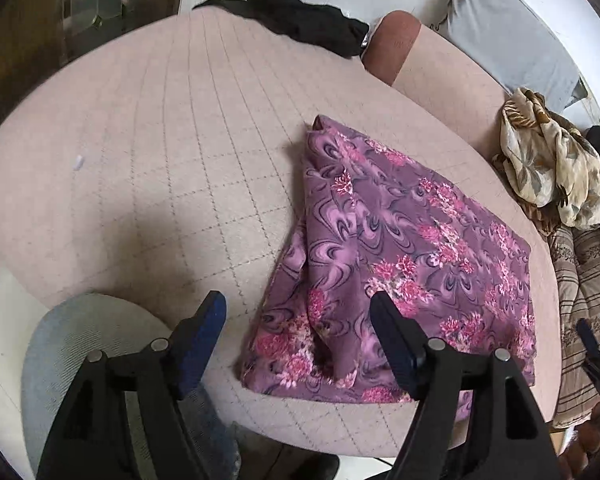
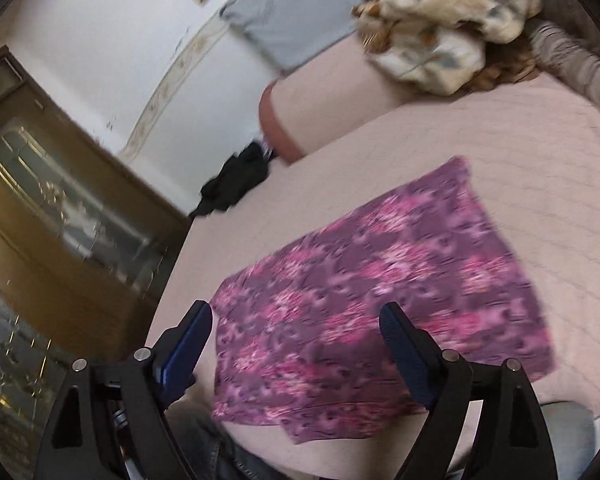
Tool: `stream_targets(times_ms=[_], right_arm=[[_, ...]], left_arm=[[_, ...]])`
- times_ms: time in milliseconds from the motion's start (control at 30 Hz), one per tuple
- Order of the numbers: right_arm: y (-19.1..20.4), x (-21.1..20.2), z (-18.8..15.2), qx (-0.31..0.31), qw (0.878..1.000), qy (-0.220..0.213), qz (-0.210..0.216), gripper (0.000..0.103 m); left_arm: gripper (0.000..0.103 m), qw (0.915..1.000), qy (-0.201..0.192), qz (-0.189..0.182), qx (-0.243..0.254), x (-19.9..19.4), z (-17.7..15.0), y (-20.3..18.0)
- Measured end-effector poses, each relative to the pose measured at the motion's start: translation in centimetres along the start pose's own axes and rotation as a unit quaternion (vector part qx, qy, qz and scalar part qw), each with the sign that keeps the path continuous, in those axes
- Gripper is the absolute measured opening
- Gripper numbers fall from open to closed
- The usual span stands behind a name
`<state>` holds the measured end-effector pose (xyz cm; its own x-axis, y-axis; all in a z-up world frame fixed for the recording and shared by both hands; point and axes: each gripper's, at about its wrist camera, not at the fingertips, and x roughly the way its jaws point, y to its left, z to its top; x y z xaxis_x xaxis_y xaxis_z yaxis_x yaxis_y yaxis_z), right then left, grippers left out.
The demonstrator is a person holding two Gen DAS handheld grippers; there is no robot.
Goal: Fold small clothes
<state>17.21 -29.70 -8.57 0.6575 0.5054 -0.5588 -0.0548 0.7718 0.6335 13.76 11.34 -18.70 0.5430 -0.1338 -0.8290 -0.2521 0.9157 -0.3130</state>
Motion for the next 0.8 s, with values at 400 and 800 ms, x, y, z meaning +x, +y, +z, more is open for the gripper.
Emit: stream_targets(times_ms=[400,800], right_arm=[[5.0,9.9,0.0,-0.039,0.993,0.108,0.001,0.089],[9.7,16.5,1.4,-0.054,0.986,0.154,0.021,0.089]], left_arm=[[0.073,0.9993,0.015,-0.023,-0.027,2.9,0.9,2.1],[0.074,0.9998,-0.011,-0.011,-0.009,2.3,1.1,2.3]])
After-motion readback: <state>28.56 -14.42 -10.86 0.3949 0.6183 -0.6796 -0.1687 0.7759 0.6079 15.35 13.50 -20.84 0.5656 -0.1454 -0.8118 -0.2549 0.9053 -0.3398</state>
